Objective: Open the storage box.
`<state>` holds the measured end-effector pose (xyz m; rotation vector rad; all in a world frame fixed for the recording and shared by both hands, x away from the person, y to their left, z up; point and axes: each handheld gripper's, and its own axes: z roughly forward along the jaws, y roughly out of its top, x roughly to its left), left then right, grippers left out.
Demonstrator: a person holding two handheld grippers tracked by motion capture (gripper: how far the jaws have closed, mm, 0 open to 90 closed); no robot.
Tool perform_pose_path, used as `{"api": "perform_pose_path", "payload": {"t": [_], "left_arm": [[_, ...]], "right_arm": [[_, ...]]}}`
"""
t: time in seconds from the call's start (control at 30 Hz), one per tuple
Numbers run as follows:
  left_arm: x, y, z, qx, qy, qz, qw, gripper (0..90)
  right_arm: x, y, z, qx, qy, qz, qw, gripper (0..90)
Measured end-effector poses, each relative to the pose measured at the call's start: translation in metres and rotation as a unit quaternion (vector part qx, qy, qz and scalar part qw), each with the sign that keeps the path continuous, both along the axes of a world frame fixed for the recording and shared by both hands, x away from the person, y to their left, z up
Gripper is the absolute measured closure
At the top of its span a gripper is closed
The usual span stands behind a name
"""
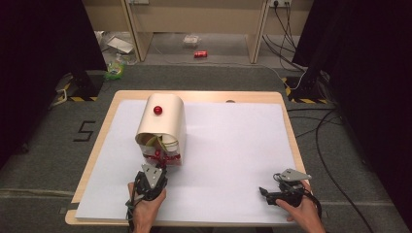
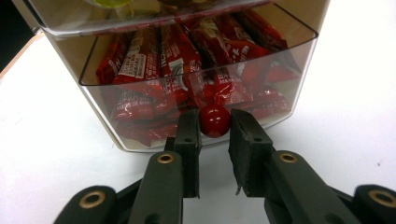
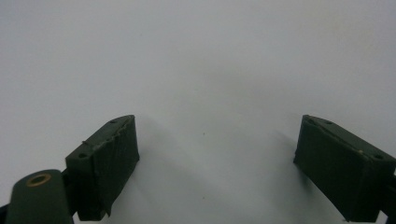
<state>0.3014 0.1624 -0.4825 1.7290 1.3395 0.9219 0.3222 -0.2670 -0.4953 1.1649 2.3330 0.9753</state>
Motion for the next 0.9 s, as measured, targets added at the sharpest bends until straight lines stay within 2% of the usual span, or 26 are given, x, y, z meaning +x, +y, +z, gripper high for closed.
{"api": "perform_pose_path", "payload": {"t": [0.2, 0.23, 0.3, 0.33, 0.37, 0.4, 0.57, 0.8, 0.83, 0.87, 0.9], "left_arm": [[-0.009, 0.004, 0.002, -0.007, -0.003, -0.008, 0.9999, 75.6], [-0.012, 0.007, 0.005, -0.026, -0.003, -0.019, 0.9995, 89.5], [-0.013, 0.009, 0.006, -0.027, 0.001, -0.020, 0.9994, 88.4], [-0.012, 0.009, 0.005, -0.028, 0.001, -0.017, 0.9995, 83.8], [-0.011, 0.010, 0.004, -0.028, 0.004, -0.016, 0.9995, 83.8], [-0.011, 0.009, 0.002, -0.030, 0.008, -0.016, 0.9994, 81.0], [-0.007, 0.005, -0.001, -0.034, 0.006, -0.014, 0.9993, 65.0], [-0.001, -0.002, -0.002, -0.023, -0.005, 0.001, 0.9997, 61.9], [0.001, -0.005, -0.003, -0.014, -0.007, 0.008, 0.9998, 62.3], [0.001, -0.005, -0.003, -0.014, -0.007, 0.008, 0.9998, 63.4], [0.001, -0.006, -0.003, 0.000, -0.010, 0.015, 0.9998, 65.6]], "right_arm": [[0.000, 0.000, 0.000, 0.000, 0.000, 0.000, 1.0000, 13.6], [0.000, 0.000, 0.000, 0.000, 0.000, 0.000, 1.0000, 13.6], [0.000, 0.000, 0.000, 0.000, 0.000, 0.000, 1.0000, 13.7], [0.000, 0.000, 0.000, 0.000, -0.001, 0.000, 1.0000, 13.6], [0.000, 0.000, 0.000, 0.000, -0.001, 0.000, 1.0000, 13.6], [0.000, 0.000, 0.000, 0.000, -0.001, 0.000, 1.0000, 13.6], [0.000, 0.000, 0.000, 0.000, 0.000, 0.000, 1.0000, 13.6], [0.000, 0.000, 0.000, 0.000, 0.000, 0.000, 1.0000, 13.6], [0.000, 0.000, 0.000, 0.000, 0.000, 0.000, 1.0000, 13.6], [0.000, 0.000, 0.000, 0.000, 0.000, 0.000, 1.0000, 13.6], [0.000, 0.000, 0.000, 0.000, 0.000, 0.000, 1.0000, 13.6]]}}
